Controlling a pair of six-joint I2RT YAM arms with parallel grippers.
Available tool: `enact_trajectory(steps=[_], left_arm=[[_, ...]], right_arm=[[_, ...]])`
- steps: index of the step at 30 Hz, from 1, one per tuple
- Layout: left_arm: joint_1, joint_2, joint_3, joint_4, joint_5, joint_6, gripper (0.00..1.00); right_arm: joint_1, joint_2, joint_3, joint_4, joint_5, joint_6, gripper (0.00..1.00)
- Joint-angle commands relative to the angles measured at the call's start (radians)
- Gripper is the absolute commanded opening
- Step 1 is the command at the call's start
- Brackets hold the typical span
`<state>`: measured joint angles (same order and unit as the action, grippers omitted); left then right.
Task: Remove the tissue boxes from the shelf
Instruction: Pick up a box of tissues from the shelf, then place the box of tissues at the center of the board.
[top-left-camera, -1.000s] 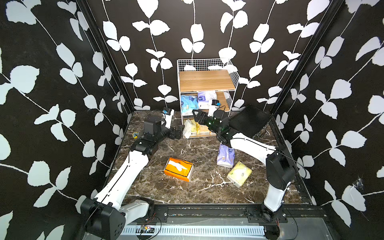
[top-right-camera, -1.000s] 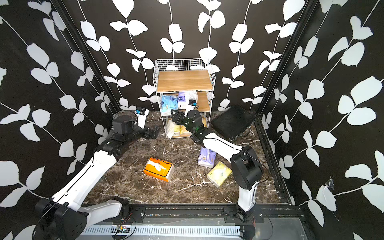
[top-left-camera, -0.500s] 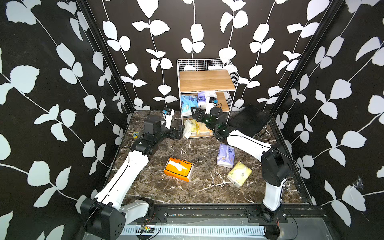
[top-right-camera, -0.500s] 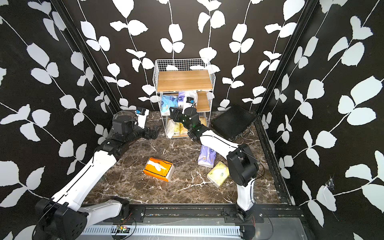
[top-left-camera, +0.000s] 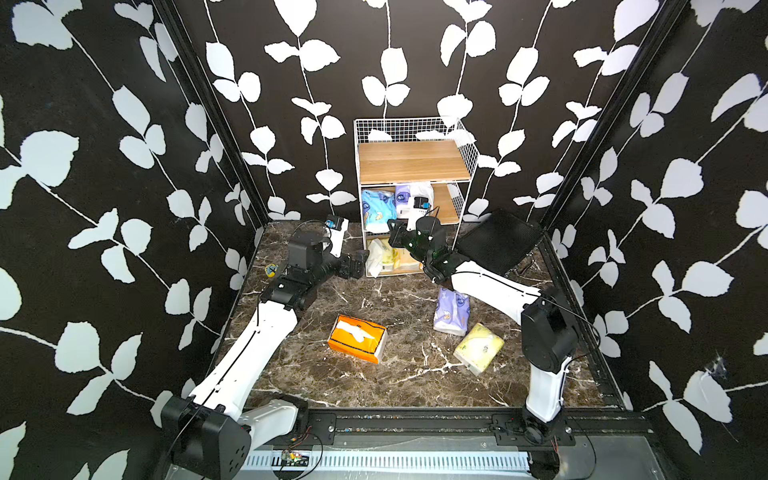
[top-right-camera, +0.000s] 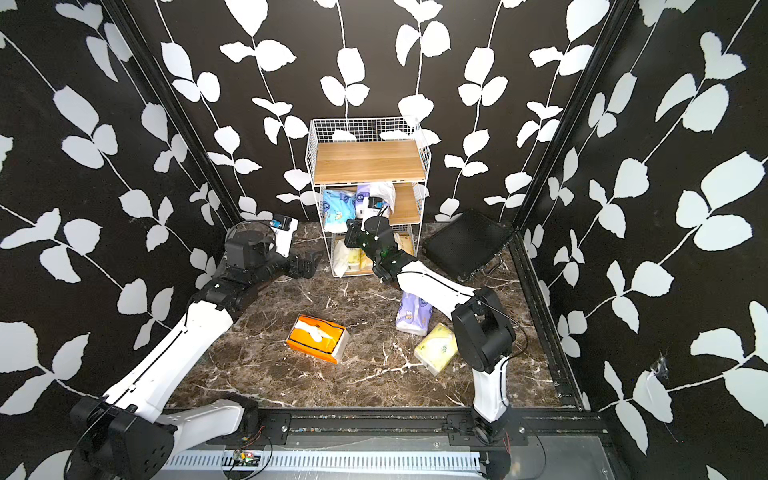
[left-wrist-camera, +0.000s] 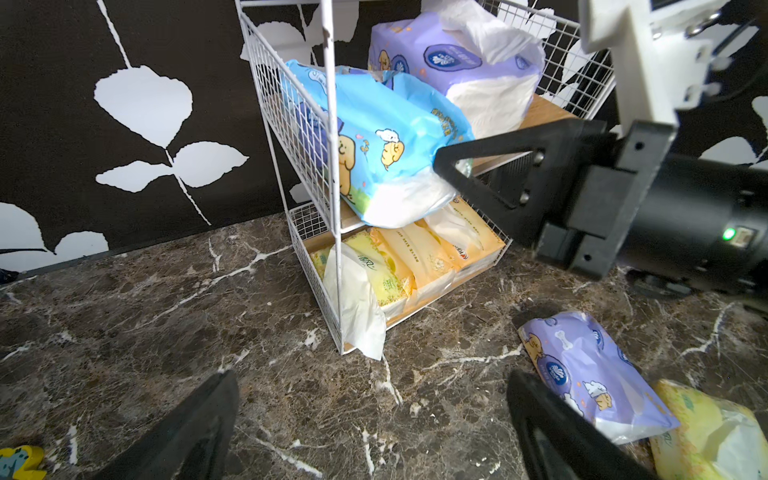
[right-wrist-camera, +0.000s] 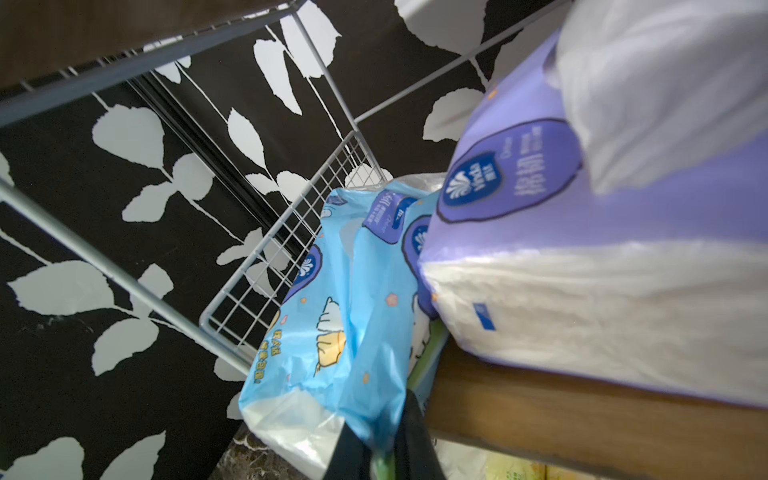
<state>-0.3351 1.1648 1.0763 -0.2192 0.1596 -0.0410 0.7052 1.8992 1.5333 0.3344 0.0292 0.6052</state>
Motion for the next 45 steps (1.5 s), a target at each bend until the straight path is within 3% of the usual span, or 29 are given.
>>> enact_trajectory(steps=[1,4,10,17,24,29,35,40,45], left_arm=[[0.0,-0.052,0.022,-0.003,-0.07,0.001,0.99],[-0.001,-0.062,0.045,-0.029,-0.118,-0.047,0.99],[0.0,-0.08,0.135,-0.144,-0.099,-0.195,0.99],[-0.004,-0.179,0.078,-0.142,-0.063,-0.346,0.99],[-0.005,-0.303,0.012,-0.207,-0.101,-0.392,0.99],[-0.007,-0.388,-0.111,-0.192,-0.091,-0.437,0.99],[-0.008,-0.433,-0.167,-0.216,-0.093,-0.408,0.99],[-0.007,-0.437,-0.155,-0.256,-0.079,-0.411,0.99],[-0.008,-0.49,-0.219,-0.211,-0.086,-0.435,0.99]], right_arm=[[0.005,-0.081,0.011,-0.005,-0.043,-0.036,0.0],[0.005,-0.125,-0.023,-0.026,-0.049,-0.049,0.0],[0.005,-0.232,-0.131,-0.047,-0.043,-0.072,0.0],[0.005,-0.393,-0.321,-0.038,-0.086,-0.069,0.0],[0.005,-0.574,-0.51,-0.079,-0.144,-0.091,0.0],[0.005,-0.658,-0.617,-0.138,-0.22,-0.143,0.0],[0.006,-0.624,-0.738,-0.123,-0.294,-0.24,0.0],[0.011,-0.488,-0.754,-0.069,-0.401,-0.295,0.0],[0.029,-0.358,-0.729,-0.034,-0.421,-0.343,0.0]])
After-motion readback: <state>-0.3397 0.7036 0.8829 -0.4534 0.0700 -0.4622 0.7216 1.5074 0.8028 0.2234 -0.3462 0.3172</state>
